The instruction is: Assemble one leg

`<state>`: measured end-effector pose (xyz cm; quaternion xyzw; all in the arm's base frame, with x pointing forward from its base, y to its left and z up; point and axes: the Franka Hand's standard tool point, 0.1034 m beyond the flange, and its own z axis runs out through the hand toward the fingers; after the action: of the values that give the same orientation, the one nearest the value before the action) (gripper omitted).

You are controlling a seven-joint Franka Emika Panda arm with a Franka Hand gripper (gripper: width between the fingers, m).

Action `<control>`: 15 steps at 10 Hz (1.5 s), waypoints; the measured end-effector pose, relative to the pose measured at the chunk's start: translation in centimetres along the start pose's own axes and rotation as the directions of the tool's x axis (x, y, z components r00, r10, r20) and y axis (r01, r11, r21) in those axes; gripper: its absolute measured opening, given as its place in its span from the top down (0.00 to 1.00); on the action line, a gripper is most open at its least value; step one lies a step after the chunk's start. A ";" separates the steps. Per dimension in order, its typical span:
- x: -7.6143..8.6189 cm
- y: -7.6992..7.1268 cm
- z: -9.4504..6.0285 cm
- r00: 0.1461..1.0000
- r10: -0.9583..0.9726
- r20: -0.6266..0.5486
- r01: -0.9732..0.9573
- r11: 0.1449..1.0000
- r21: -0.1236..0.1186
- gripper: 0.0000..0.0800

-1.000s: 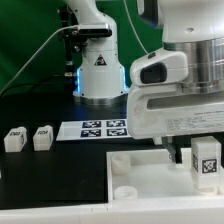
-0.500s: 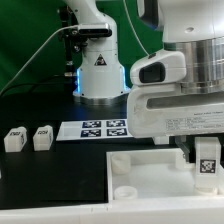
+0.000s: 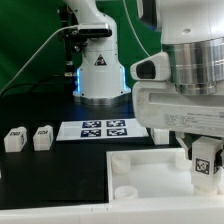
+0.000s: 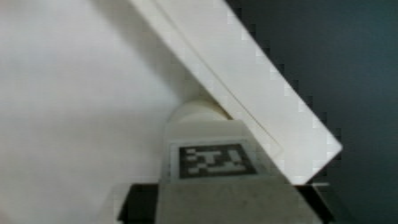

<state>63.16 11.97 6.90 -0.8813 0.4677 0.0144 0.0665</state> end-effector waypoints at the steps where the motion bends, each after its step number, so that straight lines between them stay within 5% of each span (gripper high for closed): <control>1: -0.1 -0.1 0.1 0.989 0.149 0.000 -0.149 0.989 0.005 0.63; 4: -0.1 -0.1 0.2 0.805 0.589 0.073 -0.593 0.803 0.058 0.63; 6: -0.2 -0.2 0.2 0.763 0.641 0.085 -0.646 0.761 0.064 0.63; 7: -0.2 -0.2 0.3 0.768 0.635 0.085 -0.640 0.765 0.064 0.52; 8: -0.2 -0.2 0.3 0.783 0.617 0.083 -0.622 0.780 0.066 0.52; 9: -0.3 -0.1 0.3 0.816 0.573 0.079 -0.578 0.814 0.068 0.30; 10: -0.5 0.1 0.6 0.844 0.531 0.075 -0.535 0.842 0.066 0.21; 13: -0.3 0.1 0.6 0.991 0.133 0.018 -0.134 0.988 0.080 0.19; 15: -0.2 0.2 0.6 0.999 -0.047 0.002 0.047 0.995 0.083 0.19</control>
Offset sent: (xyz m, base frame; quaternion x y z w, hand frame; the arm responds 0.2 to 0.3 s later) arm 0.0041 -0.0070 -0.0121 0.1181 -0.0274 0.3743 0.9193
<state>62.92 12.17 6.32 -0.8885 0.4469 -0.0045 0.1042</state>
